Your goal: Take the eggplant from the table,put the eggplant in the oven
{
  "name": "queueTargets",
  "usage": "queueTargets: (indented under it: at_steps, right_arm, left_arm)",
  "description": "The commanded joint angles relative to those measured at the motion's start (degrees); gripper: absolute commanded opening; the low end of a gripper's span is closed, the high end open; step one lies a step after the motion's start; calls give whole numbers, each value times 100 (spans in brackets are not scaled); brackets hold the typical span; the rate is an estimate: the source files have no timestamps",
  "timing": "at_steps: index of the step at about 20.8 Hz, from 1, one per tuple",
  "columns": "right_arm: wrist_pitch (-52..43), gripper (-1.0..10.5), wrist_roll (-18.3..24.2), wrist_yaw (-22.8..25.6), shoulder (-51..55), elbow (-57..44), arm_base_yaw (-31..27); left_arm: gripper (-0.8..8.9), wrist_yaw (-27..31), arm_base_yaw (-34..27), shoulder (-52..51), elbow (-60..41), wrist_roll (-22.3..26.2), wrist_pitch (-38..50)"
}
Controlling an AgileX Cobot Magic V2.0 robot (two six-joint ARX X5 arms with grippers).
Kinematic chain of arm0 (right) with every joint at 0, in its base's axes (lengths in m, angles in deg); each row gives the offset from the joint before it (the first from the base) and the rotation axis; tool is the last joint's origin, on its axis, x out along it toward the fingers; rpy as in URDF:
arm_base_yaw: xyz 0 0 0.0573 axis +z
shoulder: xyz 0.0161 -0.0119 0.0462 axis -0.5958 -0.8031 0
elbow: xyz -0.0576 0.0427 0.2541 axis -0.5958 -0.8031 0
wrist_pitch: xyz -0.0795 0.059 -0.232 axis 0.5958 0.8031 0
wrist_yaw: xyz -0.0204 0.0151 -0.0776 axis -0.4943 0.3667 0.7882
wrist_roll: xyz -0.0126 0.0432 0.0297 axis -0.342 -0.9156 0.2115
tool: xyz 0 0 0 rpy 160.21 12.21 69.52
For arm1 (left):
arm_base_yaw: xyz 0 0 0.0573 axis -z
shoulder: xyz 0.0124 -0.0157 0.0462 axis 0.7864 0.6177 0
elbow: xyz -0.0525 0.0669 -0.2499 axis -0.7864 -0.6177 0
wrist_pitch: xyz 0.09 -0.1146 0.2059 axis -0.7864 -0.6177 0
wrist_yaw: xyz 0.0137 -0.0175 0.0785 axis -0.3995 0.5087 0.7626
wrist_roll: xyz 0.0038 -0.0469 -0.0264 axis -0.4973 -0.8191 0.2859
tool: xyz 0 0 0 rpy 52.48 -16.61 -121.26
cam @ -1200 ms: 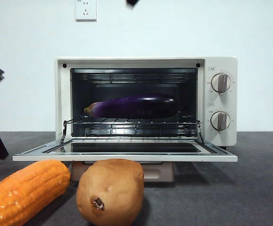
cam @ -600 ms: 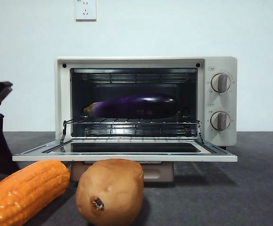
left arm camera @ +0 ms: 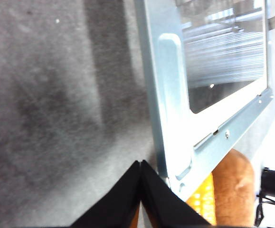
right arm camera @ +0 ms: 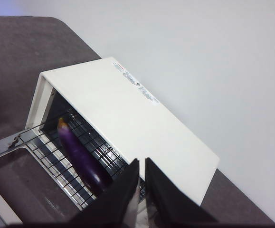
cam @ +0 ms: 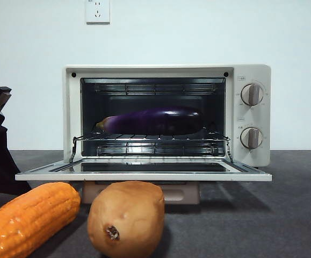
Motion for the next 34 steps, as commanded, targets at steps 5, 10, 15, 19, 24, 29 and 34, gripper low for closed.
queueTargets:
  at_steps: [5,10,15,19,24,29,34]
  right_arm:
    - [136,5,-186,20,-22,122,87]
    - [444,5,-328,20,-24,122,87]
    - [675,5,-531,17,-24,120,87]
    - [828,5,-643,17,-22,120,87]
    - [1099,5,-680,17,-24,120,87]
    - [1478,5,-678,-9,-35,103,52]
    - [1961,5,-678,-566,-37,28,-278]
  left_arm:
    - [4,-911,37,83,57,59,557]
    - [4,-968,-2,83,278,-83,636]
    - [4,-966,-4,83,739,-439,890]
    - [4,-962,-4,83,1172,-868,1244]
    - [4,-946,-4,83,1746,-1134,1399]
    - [4,-566,-4,46,2201,-1178,1338]
    - [4,227,-2,-205,2398,-1239,1335]
